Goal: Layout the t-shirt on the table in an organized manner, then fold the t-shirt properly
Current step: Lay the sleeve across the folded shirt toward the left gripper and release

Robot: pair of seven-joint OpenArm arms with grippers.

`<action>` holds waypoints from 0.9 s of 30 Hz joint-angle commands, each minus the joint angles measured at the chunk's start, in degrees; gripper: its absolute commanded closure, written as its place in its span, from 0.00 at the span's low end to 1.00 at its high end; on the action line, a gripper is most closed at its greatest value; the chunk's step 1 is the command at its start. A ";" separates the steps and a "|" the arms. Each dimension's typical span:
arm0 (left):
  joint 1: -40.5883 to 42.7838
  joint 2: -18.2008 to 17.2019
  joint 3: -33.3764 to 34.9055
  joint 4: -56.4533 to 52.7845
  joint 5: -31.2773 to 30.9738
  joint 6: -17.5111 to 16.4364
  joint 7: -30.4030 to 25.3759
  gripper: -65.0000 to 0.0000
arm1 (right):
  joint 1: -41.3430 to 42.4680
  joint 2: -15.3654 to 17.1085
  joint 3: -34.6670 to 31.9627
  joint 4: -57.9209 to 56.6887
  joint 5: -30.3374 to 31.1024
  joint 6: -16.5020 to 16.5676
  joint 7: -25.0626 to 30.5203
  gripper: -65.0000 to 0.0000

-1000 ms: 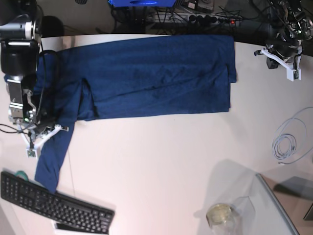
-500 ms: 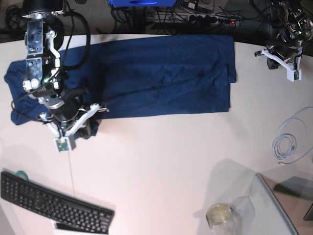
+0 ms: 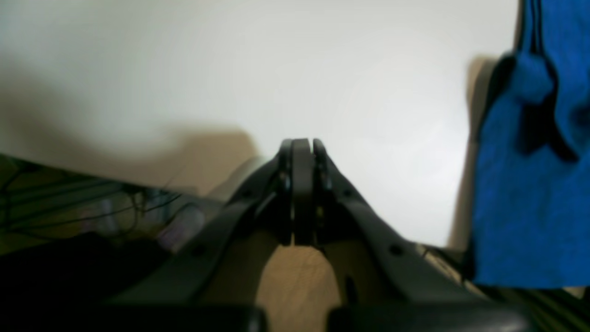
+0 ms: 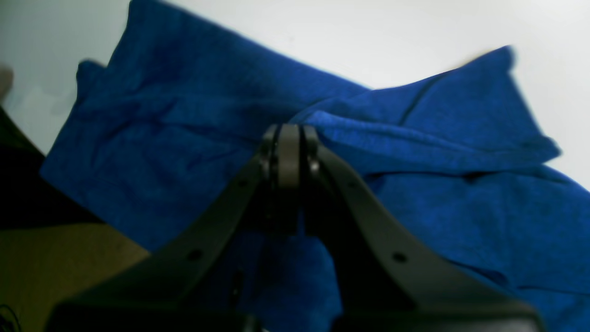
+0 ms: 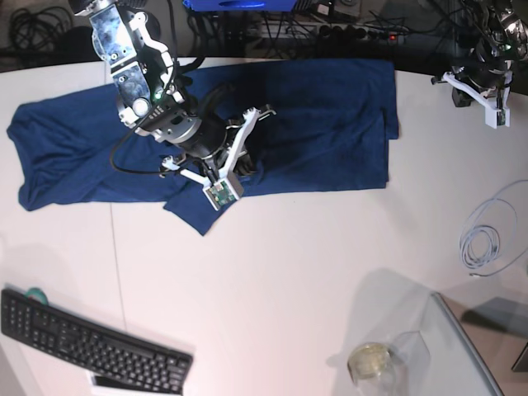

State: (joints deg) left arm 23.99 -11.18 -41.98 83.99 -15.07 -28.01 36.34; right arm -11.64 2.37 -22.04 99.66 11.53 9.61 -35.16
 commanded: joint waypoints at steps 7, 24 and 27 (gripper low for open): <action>0.23 -1.17 -0.44 0.63 -0.36 0.27 -0.95 1.00 | -0.36 -0.22 -6.48 0.96 0.47 0.02 1.44 1.00; 0.23 -1.08 -0.53 0.72 -0.36 0.27 -0.95 1.00 | 0.17 1.72 -9.56 2.28 0.56 0.02 1.53 0.58; 1.29 -0.82 -4.49 1.07 -0.71 0.27 -1.04 1.00 | 0.78 0.13 -0.86 2.37 0.65 -0.07 1.53 0.57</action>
State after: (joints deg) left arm 24.49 -10.76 -45.65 84.01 -15.70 -28.47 36.21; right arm -11.73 2.68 -22.85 101.08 11.99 9.72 -35.11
